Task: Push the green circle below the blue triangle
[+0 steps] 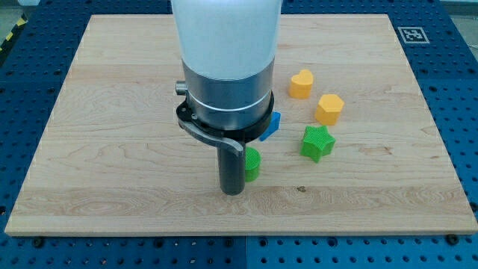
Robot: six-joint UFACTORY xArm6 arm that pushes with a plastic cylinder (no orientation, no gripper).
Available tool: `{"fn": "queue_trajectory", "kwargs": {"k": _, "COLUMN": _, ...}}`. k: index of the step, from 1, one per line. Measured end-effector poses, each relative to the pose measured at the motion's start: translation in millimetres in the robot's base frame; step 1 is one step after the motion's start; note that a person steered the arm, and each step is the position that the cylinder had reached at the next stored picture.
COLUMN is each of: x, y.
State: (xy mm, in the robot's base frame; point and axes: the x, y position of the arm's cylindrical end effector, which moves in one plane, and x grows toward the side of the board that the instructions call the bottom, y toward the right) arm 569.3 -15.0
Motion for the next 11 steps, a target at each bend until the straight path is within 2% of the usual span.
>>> {"fn": "queue_trajectory", "kwargs": {"k": 1, "x": 0.0, "y": -22.6}}
{"fn": "queue_trajectory", "kwargs": {"k": 3, "x": -0.7, "y": -31.3}}
{"fn": "queue_trajectory", "kwargs": {"k": 5, "x": -7.9, "y": -4.3}}
{"fn": "queue_trajectory", "kwargs": {"k": 7, "x": -14.5, "y": 48.3}}
{"fn": "queue_trajectory", "kwargs": {"k": 11, "x": -29.2, "y": 22.7}}
